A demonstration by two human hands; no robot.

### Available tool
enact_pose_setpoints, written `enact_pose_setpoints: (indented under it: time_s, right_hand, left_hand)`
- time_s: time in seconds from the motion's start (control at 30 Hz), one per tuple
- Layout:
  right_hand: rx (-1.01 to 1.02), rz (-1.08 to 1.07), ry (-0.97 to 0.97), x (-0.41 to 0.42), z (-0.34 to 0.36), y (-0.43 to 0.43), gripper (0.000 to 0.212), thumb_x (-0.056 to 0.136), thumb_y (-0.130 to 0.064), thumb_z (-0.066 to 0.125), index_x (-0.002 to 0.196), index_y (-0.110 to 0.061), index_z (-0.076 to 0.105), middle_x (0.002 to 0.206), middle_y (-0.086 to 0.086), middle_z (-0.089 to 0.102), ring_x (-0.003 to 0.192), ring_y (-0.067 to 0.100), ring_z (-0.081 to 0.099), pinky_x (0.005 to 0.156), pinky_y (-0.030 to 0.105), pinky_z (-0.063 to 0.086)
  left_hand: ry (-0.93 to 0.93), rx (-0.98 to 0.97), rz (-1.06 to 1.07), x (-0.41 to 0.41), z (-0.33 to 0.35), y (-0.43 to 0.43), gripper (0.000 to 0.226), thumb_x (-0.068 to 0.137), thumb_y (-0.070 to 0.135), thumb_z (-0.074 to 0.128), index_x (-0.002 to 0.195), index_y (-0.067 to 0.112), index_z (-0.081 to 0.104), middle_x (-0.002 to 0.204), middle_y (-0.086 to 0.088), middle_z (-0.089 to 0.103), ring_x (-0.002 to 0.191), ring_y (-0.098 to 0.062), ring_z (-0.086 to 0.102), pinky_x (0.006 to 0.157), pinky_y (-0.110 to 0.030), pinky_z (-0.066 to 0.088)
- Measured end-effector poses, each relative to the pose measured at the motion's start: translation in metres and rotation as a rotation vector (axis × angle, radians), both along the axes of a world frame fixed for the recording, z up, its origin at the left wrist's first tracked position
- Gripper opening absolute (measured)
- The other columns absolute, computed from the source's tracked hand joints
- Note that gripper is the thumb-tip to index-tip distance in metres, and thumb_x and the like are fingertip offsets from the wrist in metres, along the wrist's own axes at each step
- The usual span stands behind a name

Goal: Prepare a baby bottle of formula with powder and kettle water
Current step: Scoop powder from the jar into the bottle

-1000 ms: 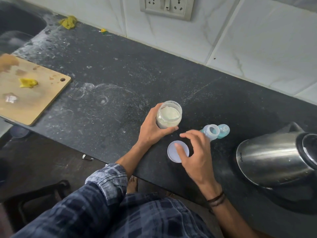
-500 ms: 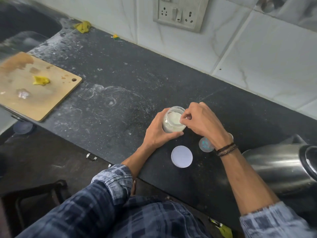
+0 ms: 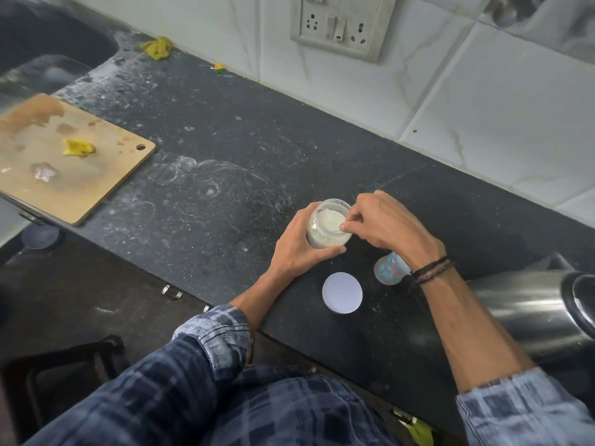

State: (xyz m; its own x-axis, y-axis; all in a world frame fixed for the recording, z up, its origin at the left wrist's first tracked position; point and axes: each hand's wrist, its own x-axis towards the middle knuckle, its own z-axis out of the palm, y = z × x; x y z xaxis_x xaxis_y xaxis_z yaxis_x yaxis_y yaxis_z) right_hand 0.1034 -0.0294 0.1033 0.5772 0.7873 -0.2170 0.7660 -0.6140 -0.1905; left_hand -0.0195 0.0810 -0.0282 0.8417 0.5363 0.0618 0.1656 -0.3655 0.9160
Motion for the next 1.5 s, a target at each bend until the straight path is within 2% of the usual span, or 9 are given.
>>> enact_pose_setpoints:
  time_s: [0.17,0.27,0.37,0.6,0.8,0.9,1.07,1.27,1.5]
  right_hand:
    - [-0.032,0.002,-0.025,-0.002,0.001,0.004,0.015,0.096,-0.031,0.069,0.088,-0.022,0.077,0.086,-0.001,0.066,0.088,0.021,0.062,0.071,0.034,0.041]
    - [-0.031,0.034,-0.053,-0.005,0.003,0.005,0.018,0.098,-0.029,0.063,0.080,-0.026,0.063,0.086,-0.004,0.059,0.087,0.021,0.058,0.074,0.035,0.040]
    - [0.015,0.051,-0.059,-0.008,-0.001,0.004,0.019,0.101,-0.028,0.054,0.084,-0.022,0.058,0.084,-0.007,0.051,0.087,0.019,0.052,0.077,0.034,0.037]
    - [0.235,0.018,-0.081,-0.015,-0.015,0.001,0.022,0.101,-0.029,0.055,0.091,-0.013,0.065,0.090,0.000,0.066,0.085,0.023,0.059,0.070,0.033,0.040]
    - [0.254,0.003,-0.073,-0.021,-0.021,0.003,0.020,0.097,-0.027,0.063,0.106,-0.015,0.076,0.104,0.004,0.073,0.098,0.024,0.064,0.081,0.034,0.047]
    - [0.292,-0.021,-0.083,-0.022,-0.022,0.001,0.016,0.096,-0.025,0.064,0.102,-0.016,0.076,0.100,0.002,0.072,0.095,0.023,0.063,0.079,0.036,0.049]
    - [0.402,-0.102,-0.116,-0.021,-0.018,-0.005,0.011,0.094,-0.024,0.068,0.095,-0.015,0.074,0.094,-0.002,0.071,0.081,0.011,0.054,0.071,0.029,0.048]
    - [0.396,-0.172,-0.126,-0.028,-0.025,-0.001,0.013,0.093,-0.025,0.065,0.093,-0.017,0.074,0.092,-0.001,0.072,0.088,0.021,0.062,0.067,0.029,0.040]
    - [0.401,-0.228,-0.024,-0.039,-0.029,0.009,0.017,0.092,-0.026,0.064,0.098,-0.018,0.077,0.099,0.002,0.078,0.090,0.026,0.069,0.073,0.033,0.051]
  left_hand:
    - [-0.003,0.003,0.006,-0.001,0.000,0.000,0.091,0.066,0.058,0.090,0.142,0.045,0.041,0.136,0.023,0.051,0.126,-0.001,0.051,0.103,-0.036,0.048]
    - [-0.003,0.003,0.005,-0.001,0.002,0.000,0.090,0.066,0.057,0.090,0.141,0.046,0.042,0.136,0.024,0.051,0.125,0.000,0.051,0.103,-0.036,0.048]
    - [0.003,0.001,0.004,-0.001,0.002,0.000,0.090,0.066,0.057,0.090,0.141,0.046,0.042,0.135,0.024,0.051,0.124,0.000,0.052,0.102,-0.036,0.049]
    - [0.007,0.009,-0.001,0.000,0.000,0.000,0.091,0.067,0.058,0.089,0.143,0.044,0.042,0.136,0.022,0.052,0.124,-0.003,0.053,0.100,-0.039,0.051]
    - [-0.004,0.010,0.008,0.000,0.002,-0.001,0.089,0.067,0.058,0.090,0.141,0.044,0.043,0.136,0.023,0.052,0.124,-0.002,0.054,0.101,-0.038,0.051]
    - [0.001,0.010,0.009,-0.001,0.003,-0.001,0.089,0.067,0.059,0.089,0.141,0.045,0.043,0.136,0.023,0.052,0.125,-0.002,0.054,0.101,-0.039,0.051]
    - [0.004,0.010,0.006,-0.001,0.004,-0.001,0.089,0.067,0.057,0.089,0.142,0.045,0.042,0.135,0.023,0.052,0.125,-0.001,0.053,0.101,-0.040,0.050]
    - [-0.004,0.006,0.007,0.000,0.002,-0.001,0.088,0.067,0.058,0.089,0.142,0.044,0.043,0.136,0.022,0.052,0.126,-0.001,0.053,0.102,-0.040,0.050]
    - [-0.017,-0.020,0.010,-0.002,0.009,-0.003,0.080,0.069,0.049,0.089,0.136,0.049,0.045,0.132,0.025,0.053,0.121,0.001,0.055,0.100,-0.034,0.050]
